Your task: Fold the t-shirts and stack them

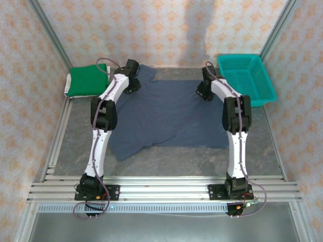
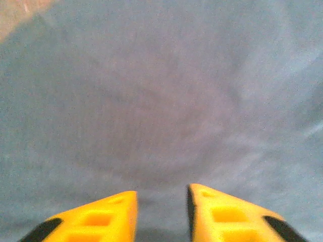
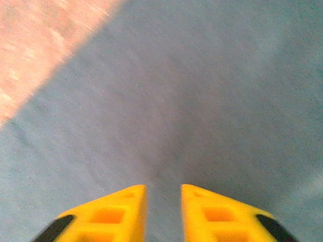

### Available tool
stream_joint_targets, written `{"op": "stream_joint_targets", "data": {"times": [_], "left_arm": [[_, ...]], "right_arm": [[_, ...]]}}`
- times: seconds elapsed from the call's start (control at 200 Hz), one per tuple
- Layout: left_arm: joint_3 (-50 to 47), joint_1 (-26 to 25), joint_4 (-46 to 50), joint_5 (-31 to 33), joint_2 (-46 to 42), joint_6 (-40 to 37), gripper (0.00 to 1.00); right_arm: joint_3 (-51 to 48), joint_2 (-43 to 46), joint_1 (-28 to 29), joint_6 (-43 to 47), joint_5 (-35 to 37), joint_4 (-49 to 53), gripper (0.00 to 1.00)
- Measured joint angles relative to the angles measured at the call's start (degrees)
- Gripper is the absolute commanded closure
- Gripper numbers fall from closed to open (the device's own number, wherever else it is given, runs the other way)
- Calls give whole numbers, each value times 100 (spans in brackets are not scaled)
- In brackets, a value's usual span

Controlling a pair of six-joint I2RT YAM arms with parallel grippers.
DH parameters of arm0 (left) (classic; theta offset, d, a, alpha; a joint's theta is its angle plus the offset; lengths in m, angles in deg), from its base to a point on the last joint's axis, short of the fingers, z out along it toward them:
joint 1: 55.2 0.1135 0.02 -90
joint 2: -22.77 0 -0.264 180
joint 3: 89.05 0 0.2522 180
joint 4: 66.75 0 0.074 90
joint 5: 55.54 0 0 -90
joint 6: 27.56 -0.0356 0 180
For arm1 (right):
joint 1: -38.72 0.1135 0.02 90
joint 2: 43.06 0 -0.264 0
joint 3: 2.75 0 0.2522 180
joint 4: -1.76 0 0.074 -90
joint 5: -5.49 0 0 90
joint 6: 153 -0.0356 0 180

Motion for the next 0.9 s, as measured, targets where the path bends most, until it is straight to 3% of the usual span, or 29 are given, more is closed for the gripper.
{"op": "stream_joint_targets", "data": {"times": [0.095, 0.17, 0.295, 0.395, 0.46, 0.56, 0.666, 0.776, 0.896], "left_arm": [[352, 90, 197, -249, -114, 63, 34], [-262, 98, 240, -389, -798, 46, 26], [-2706, -87, 170, -581, -3147, 50, 21], [-4271, -326, 26, -671, -5117, 87, 20], [-5278, -446, -22, -748, -6371, 188, 19], [-6651, -658, 92, -732, -7794, 444, 19], [-8096, -1102, 146, -730, -8644, 887, 25], [-9436, -1604, 98, -723, -8867, 1394, 38], [-10325, -2079, -160, -647, -8811, 1705, 44]], "right_arm": [[448, -61, 13, 92, -142, 140, 40], [352, 223, 24, 323, -319, 208, 30], [-962, 1593, 52, 866, -743, 297, 17], [-2402, 3346, 83, 1257, -1027, 306, 7], [-3174, 4478, 98, 1436, -1163, 315, 5], [-4190, 6065, 96, 1565, -1362, 343, 4], [-5082, 6957, 96, 1550, -1576, 407, 4], [-5880, 7211, 96, 1458, -1751, 457, 4], [-6373, 7047, 96, 1386, -1840, 520, 4]]}}
